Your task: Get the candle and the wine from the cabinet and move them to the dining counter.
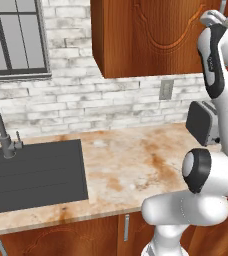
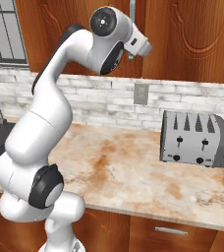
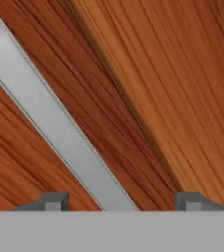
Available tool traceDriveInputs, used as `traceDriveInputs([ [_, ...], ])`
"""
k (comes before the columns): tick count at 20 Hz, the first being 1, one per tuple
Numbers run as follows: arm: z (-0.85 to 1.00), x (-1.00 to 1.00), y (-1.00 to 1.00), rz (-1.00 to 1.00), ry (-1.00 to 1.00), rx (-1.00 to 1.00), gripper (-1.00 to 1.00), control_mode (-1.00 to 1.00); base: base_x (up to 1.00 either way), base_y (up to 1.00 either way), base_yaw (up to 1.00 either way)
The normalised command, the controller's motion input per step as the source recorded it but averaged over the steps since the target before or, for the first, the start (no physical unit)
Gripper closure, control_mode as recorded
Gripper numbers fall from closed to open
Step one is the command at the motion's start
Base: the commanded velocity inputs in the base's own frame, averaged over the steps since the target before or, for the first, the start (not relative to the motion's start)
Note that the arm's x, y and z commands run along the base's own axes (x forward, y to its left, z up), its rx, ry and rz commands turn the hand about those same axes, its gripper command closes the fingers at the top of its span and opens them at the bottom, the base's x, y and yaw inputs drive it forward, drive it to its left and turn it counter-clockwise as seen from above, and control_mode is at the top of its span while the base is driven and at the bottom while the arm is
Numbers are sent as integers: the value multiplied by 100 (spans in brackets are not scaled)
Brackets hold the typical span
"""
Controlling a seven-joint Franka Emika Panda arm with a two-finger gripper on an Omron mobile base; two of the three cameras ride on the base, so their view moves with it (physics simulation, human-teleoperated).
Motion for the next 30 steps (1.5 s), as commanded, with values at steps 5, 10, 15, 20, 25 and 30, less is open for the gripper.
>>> traceDriveInputs([
  [5, -5, 65, -4, 3, -15, 25, -100, -100, 0, 0, 0],
  [10, 0, 65, -17, 10, -10, 28, -100, -100, 0, 0, 0],
  [15, 0, 60, -25, 16, -8, 31, -100, -100, 0, 0, 0],
  [20, -2, 54, -11, 12, -4, 23, 100, -100, 0, 0, 0],
  [25, -8, 40, 31, -1, 0, 0, 100, -100, 0, 0, 0],
  [30, -8, 16, 47, -2, 1, 0, 100, -100, 0, 0, 0],
])
